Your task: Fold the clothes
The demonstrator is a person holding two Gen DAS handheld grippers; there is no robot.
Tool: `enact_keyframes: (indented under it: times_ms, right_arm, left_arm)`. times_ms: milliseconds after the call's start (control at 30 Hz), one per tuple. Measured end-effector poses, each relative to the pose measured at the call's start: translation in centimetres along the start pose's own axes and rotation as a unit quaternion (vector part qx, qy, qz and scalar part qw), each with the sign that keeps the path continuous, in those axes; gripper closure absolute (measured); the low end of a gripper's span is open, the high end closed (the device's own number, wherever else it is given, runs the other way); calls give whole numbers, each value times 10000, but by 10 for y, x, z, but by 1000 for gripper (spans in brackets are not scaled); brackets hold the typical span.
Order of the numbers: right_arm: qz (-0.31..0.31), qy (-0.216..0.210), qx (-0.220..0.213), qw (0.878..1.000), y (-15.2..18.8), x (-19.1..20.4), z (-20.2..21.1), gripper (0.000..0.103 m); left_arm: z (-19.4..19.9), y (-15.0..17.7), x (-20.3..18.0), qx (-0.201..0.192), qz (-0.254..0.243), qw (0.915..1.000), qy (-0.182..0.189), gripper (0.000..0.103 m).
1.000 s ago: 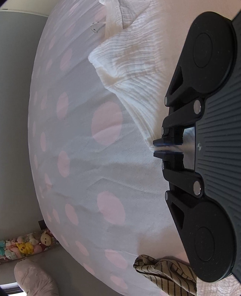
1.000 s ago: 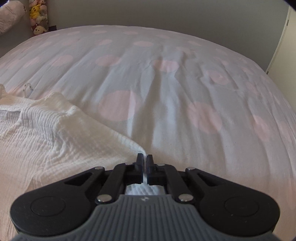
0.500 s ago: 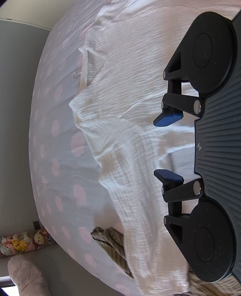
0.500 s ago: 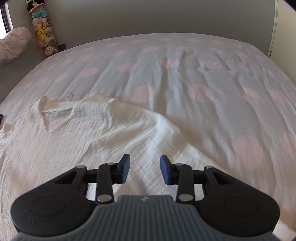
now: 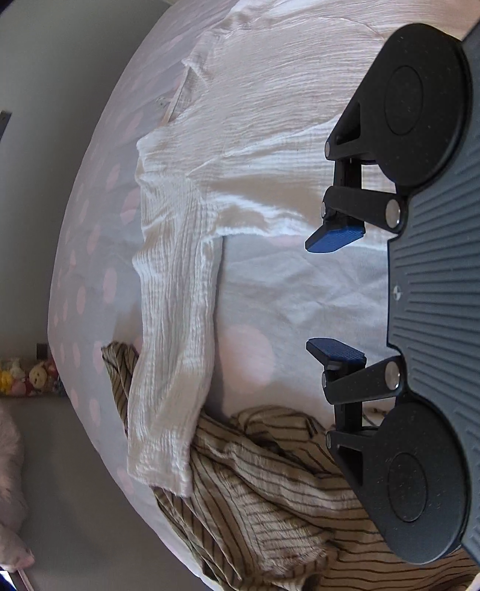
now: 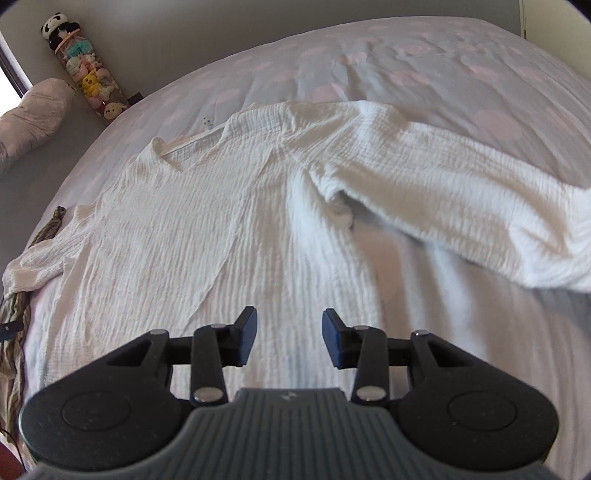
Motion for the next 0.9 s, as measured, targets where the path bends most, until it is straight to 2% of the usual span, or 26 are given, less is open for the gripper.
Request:
enact_keyframes:
  times_ms: [200, 333, 433, 667, 900]
  right_arm:
    - [-62, -52, -202, 9998, 26, 34, -2, 50]
    - [-104, -87, -337, 9993, 44, 57, -3, 36]
    - [-256, -51, -478, 9985, 46, 53, -4, 36]
    - [-609, 193, -341, 9974, 46, 41, -19, 36]
    - [-461, 140, -149, 9987, 48, 47, -34, 36]
  left_arm:
    - [6, -3, 37, -432, 580, 9967, -359, 54]
    - [-6, -12, 54, -468, 772, 9948, -464, 54]
    - [-13, -22, 65, -565, 921, 9926, -553, 54]
    - [-33, -49, 90, -681, 1058, 9886, -828, 54]
    - [-50, -71, 123, -941, 1636, 9794, -717, 50]
Point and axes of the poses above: each gripper's, at about its wrist camera, not at the fingertips, and z roughly against the way its jaws point, x to its left, y to its underside, the point moved 1 cm from there along -z, roughly the way its jaws point, and after that the axes turned 4 degrees about -y, right-handed, at the moved point
